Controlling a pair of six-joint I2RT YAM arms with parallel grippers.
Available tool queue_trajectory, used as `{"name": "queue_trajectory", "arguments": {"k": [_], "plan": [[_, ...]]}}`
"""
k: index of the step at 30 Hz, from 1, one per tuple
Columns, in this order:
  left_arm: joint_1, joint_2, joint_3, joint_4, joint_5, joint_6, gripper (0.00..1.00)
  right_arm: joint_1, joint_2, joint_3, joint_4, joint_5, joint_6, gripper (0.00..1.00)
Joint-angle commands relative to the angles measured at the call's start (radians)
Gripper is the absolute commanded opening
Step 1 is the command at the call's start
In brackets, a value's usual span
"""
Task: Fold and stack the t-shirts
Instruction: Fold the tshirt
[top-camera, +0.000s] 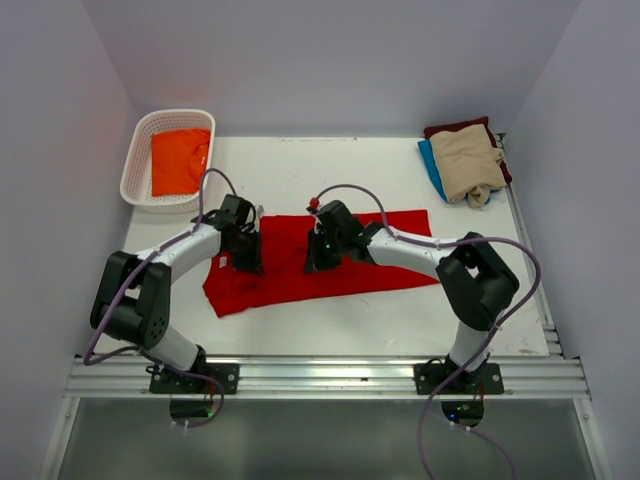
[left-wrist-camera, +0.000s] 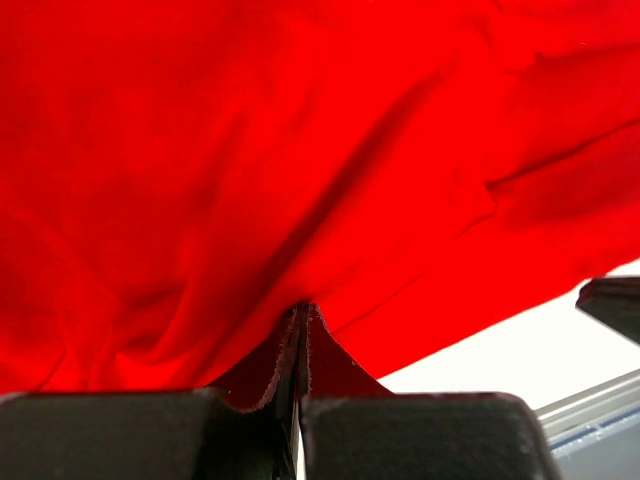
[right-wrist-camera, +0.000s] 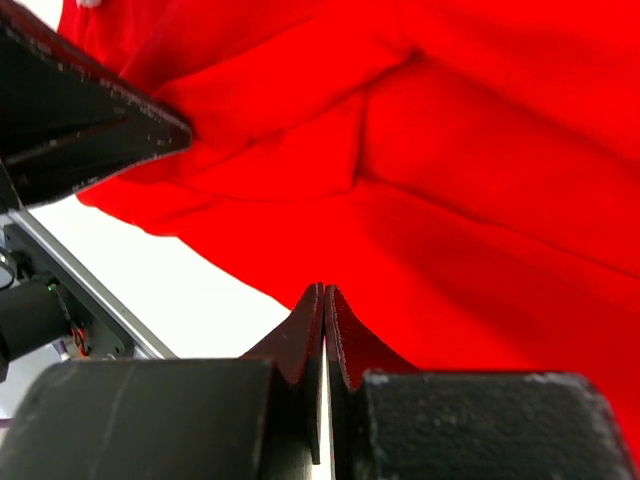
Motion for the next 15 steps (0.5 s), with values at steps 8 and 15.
{"name": "queue_trajectory", "arguments": {"k": [8,15], "plan": [[0.008,-0.091,0.013,0.008,-0.134,-0.034,0.00,0.062,0.049,0.096,0.048,0.020,0.024,0.00],[0.019,-0.062,0.010,0.019,-0.131,-0.021,0.00,0.102,0.126,0.164,0.048,0.025,0.032,0.00]]}}
